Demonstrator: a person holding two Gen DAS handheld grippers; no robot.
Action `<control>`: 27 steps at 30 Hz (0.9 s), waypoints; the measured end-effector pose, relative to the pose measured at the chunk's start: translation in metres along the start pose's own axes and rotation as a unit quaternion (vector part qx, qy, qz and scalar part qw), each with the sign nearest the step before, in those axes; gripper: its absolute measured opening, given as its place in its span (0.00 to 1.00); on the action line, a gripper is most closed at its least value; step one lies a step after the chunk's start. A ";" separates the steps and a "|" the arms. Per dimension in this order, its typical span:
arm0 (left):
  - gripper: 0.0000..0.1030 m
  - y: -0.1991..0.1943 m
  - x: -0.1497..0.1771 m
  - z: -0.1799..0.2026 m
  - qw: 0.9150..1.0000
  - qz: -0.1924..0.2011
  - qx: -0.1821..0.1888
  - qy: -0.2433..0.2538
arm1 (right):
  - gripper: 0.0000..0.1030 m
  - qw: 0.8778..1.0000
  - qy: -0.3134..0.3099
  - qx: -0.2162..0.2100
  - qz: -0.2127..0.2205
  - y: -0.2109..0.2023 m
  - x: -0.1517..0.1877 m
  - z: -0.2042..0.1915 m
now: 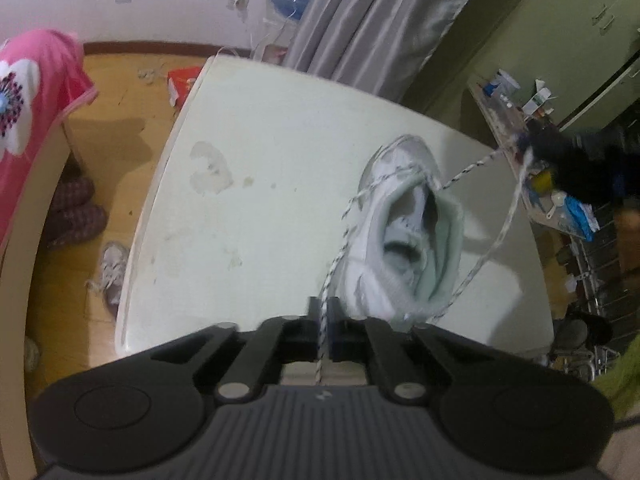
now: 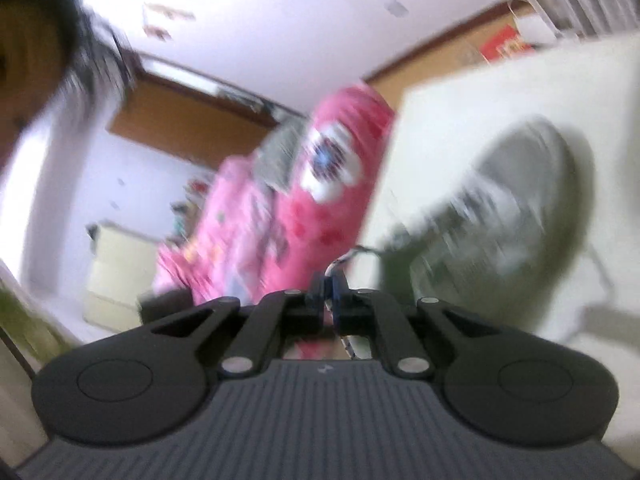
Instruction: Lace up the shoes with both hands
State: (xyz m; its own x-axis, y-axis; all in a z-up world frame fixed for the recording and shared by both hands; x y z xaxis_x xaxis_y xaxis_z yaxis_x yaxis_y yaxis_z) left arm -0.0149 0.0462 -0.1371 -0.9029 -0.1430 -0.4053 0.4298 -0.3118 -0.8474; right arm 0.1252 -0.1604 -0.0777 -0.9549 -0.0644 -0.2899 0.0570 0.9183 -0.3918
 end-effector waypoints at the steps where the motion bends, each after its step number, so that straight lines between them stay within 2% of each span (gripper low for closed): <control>1: 0.18 0.004 -0.005 0.001 1.000 0.009 -0.005 0.003 | 0.02 1.000 0.003 -0.011 0.010 -0.002 -0.009 -0.003; 2: 0.24 0.009 -0.010 0.002 1.000 0.015 -0.008 0.008 | 0.02 1.000 0.007 -0.022 0.021 -0.004 -0.018 -0.005; 4: 0.30 0.028 -0.022 0.001 1.000 0.011 0.000 0.020 | 0.03 0.998 0.013 -0.043 0.040 -0.007 -0.035 -0.010; 8: 0.33 0.061 -0.044 -0.005 0.999 -0.007 0.039 0.025 | 0.03 0.997 0.025 -0.053 0.042 -0.005 -0.042 -0.003; 14: 0.37 0.089 -0.066 -0.019 0.991 -0.038 0.123 -0.027 | 0.03 0.997 0.039 -0.050 0.034 -0.006 -0.035 0.000; 19: 0.37 0.107 -0.071 -0.028 0.980 -0.055 0.170 -0.082 | 0.04 0.996 0.058 -0.052 0.043 -0.008 -0.033 0.007; 21: 0.33 0.116 -0.068 -0.033 0.974 -0.063 0.187 -0.113 | 0.05 0.995 0.064 -0.051 0.049 -0.010 -0.033 0.011; 22: 0.28 0.120 -0.067 -0.036 0.970 -0.067 0.196 -0.129 | 0.05 0.995 0.067 -0.051 0.051 -0.011 -0.034 0.012; 24: 0.14 0.123 -0.065 -0.039 0.957 -0.074 0.221 -0.172 | 0.05 0.995 0.072 -0.050 0.056 -0.013 -0.035 0.015; 25: 0.02 0.123 -0.063 -0.040 0.953 -0.077 0.227 -0.186 | 0.05 0.994 0.076 -0.051 0.059 -0.014 -0.036 0.017; 27: 0.02 0.121 -0.060 -0.043 0.944 -0.082 0.239 -0.212 | 0.05 0.993 0.084 -0.055 0.064 -0.016 -0.036 0.020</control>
State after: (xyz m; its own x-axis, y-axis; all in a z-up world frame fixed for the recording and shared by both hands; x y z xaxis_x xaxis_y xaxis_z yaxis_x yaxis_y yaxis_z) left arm 0.0915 0.0574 -0.2302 -0.9211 -0.3886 -0.0228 0.3250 -0.7356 -0.5944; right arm 0.1649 -0.1809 -0.0781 -0.9776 0.1126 -0.1778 0.1573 0.9523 -0.2616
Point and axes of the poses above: each gripper's, at about its wrist camera, not at the fingertips, and y roughly the way its jaws point, z to its right, x to its underside, the point moved 7 cm from there along y, roughly the way its jaws point, and after that the axes turned 1 degree about x, right-handed, at the moved point
